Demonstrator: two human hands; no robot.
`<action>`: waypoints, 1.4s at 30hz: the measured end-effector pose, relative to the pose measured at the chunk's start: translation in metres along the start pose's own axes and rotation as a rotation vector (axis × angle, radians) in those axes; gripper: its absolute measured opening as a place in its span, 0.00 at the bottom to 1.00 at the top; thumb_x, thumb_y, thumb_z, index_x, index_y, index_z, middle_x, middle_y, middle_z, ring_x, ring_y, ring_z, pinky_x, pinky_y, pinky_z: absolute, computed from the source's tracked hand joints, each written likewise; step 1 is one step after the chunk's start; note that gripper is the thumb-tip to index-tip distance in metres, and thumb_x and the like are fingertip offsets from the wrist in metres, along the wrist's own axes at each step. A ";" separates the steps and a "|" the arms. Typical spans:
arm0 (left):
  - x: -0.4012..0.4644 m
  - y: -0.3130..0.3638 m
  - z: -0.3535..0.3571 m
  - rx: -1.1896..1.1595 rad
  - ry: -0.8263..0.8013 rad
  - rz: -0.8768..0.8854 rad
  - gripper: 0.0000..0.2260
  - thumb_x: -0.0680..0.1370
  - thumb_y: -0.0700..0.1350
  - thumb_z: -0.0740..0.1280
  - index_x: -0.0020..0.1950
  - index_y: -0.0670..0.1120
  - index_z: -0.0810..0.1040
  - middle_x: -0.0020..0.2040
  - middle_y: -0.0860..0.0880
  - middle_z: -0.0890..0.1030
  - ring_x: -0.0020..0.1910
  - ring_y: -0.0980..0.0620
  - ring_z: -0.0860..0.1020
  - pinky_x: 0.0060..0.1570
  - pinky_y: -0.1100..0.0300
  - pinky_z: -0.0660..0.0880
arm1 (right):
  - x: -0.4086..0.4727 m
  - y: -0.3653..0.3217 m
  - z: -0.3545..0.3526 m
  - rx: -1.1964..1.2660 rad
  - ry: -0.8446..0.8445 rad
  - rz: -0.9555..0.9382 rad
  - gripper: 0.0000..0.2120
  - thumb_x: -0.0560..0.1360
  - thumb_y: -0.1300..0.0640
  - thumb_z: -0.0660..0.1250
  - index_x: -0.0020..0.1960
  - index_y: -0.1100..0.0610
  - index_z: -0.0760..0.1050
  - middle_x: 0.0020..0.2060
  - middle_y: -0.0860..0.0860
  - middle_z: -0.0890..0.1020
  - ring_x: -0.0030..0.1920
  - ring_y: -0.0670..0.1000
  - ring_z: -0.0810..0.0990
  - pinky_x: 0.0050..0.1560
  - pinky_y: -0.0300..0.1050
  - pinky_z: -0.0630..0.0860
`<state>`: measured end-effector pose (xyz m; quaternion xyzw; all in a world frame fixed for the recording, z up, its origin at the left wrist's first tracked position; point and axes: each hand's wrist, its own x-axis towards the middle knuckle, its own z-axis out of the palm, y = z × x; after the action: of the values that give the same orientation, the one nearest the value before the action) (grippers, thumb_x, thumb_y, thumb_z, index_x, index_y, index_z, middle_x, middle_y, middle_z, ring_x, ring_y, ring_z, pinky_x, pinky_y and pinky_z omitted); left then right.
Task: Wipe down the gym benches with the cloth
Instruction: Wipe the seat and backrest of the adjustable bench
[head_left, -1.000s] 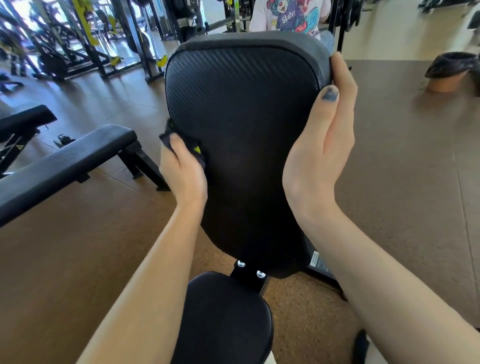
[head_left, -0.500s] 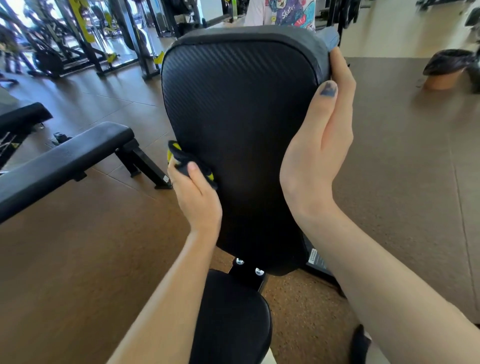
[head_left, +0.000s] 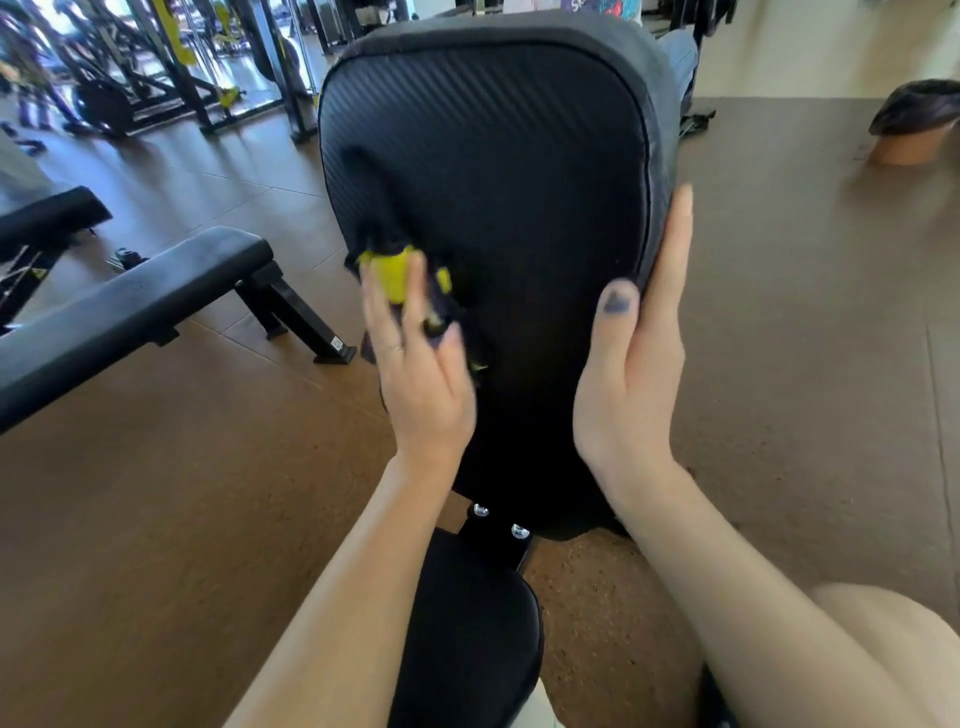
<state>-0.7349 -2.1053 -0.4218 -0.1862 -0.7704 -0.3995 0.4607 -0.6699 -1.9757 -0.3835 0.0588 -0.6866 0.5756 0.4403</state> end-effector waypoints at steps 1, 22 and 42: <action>-0.006 -0.010 0.003 -0.035 0.027 -0.125 0.25 0.84 0.48 0.56 0.76 0.72 0.58 0.82 0.40 0.57 0.82 0.42 0.57 0.77 0.63 0.55 | -0.006 0.006 0.000 -0.045 0.021 0.019 0.32 0.83 0.41 0.50 0.82 0.53 0.47 0.71 0.35 0.69 0.66 0.29 0.69 0.66 0.28 0.66; -0.016 0.035 0.013 -0.178 0.091 -0.329 0.22 0.87 0.48 0.53 0.81 0.43 0.61 0.82 0.37 0.56 0.82 0.40 0.54 0.81 0.47 0.54 | -0.010 0.012 -0.008 0.136 -0.139 0.067 0.27 0.88 0.50 0.51 0.81 0.47 0.41 0.80 0.37 0.58 0.79 0.41 0.60 0.80 0.47 0.58; -0.080 0.062 0.019 0.043 -0.173 0.206 0.20 0.85 0.39 0.62 0.76 0.48 0.65 0.77 0.41 0.61 0.80 0.40 0.56 0.79 0.47 0.59 | -0.001 0.015 -0.035 0.449 -0.331 0.542 0.29 0.84 0.43 0.49 0.82 0.51 0.58 0.78 0.49 0.68 0.78 0.49 0.67 0.80 0.58 0.60</action>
<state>-0.6645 -2.0456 -0.4675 -0.2881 -0.7926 -0.3158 0.4348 -0.6593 -1.9422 -0.3971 0.0624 -0.5958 0.7898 0.1318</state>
